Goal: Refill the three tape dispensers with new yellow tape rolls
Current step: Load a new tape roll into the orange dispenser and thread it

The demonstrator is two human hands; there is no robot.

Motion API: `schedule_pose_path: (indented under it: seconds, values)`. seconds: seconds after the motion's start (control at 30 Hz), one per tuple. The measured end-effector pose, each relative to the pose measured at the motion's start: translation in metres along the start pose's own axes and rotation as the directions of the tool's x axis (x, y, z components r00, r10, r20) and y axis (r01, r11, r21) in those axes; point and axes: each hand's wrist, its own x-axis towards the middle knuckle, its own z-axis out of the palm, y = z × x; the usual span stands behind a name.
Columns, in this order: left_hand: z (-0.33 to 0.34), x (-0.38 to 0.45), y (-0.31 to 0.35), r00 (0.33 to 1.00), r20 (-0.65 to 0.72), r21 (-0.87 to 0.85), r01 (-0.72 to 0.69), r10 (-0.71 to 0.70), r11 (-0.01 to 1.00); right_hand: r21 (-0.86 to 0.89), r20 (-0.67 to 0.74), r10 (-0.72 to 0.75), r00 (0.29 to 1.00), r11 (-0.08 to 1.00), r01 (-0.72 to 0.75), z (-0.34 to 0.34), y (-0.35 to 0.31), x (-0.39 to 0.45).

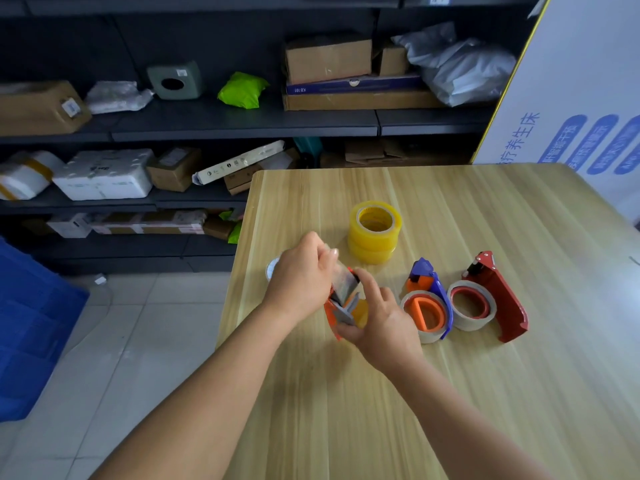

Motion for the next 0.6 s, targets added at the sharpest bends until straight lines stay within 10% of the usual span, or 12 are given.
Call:
schedule_pose_path:
  seconds: [0.6]
  values:
    - [-0.046,0.013,0.046,0.989,-0.115,-0.204,-0.111,0.089,0.973,0.070,0.075,0.156,0.985,0.984,-0.161,-0.024,0.010,-0.007]
